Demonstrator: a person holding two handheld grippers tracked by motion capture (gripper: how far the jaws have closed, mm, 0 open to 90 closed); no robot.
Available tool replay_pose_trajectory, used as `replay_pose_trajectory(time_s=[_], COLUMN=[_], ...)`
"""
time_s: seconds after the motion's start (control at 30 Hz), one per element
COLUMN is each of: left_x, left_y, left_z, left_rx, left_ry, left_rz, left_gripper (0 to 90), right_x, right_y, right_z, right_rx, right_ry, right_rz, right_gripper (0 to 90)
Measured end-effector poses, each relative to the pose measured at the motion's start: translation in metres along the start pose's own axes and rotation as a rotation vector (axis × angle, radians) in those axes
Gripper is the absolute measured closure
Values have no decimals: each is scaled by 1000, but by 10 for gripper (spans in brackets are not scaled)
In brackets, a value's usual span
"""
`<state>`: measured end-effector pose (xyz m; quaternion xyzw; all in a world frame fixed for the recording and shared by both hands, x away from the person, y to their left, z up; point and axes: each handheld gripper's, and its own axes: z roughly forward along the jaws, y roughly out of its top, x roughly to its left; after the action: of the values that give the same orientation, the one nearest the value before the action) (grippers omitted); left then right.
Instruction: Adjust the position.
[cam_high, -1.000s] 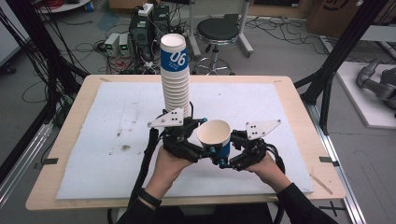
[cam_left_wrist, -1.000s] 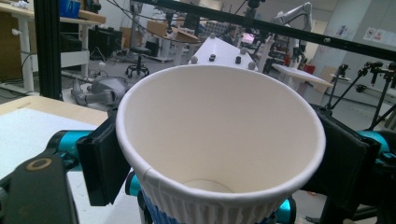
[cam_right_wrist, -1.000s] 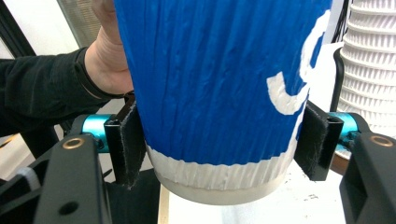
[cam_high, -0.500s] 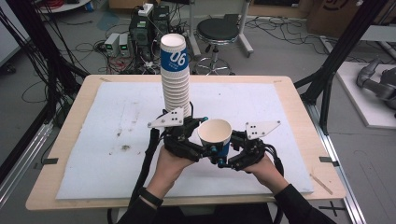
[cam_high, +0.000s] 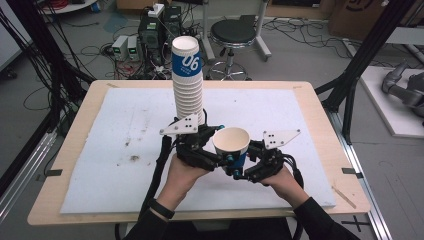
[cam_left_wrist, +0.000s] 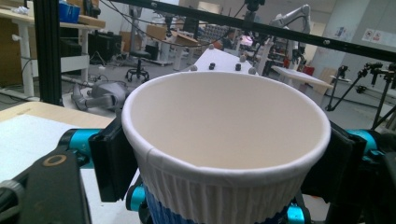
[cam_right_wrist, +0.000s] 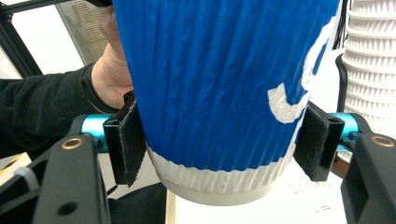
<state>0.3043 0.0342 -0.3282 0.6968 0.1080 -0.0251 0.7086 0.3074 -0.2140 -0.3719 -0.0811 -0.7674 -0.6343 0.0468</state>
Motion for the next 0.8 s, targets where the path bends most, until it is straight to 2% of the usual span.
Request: replay_pose_trajectory(time_s=[0.07, 0.1, 0.23, 0.3, 0.43, 0.5, 0.67, 0.77, 0.8], left_x=[1, 1, 1, -1, -3, -4, -5, -5, -6], left_y=[1, 2, 2, 1, 0, -1, -1, -1, -1], left_z=[-1, -2, -4, -3, 0, 2, 5, 5, 4], left_rx=[9, 16, 39, 58, 66, 81, 85, 88, 89], left_ry=[3, 8, 12, 23, 20, 23, 24, 26, 32], left_rz=[7, 16, 32, 63, 77, 90, 96, 92, 104], left_gripper=[225, 231, 235, 238, 239, 241, 241, 216, 197], right_x=[1, 1, 2, 3, 3, 3, 4, 3, 3], right_y=[0, 2, 5, 6, 6, 6, 6, 6, 6], right_z=[0, -1, -3, -3, -1, 1, 0, 0, -1], right_rx=[0, -7, -27, -61, -48, -59, -55, -55, -53], right_ry=[-7, -12, -19, -8, -25, -29, -22, -25, -24], right_rz=[-5, 4, 8, 38, 31, 26, 14, 6, 4], right_gripper=[264, 220, 210, 202, 203, 207, 261, 261, 260])
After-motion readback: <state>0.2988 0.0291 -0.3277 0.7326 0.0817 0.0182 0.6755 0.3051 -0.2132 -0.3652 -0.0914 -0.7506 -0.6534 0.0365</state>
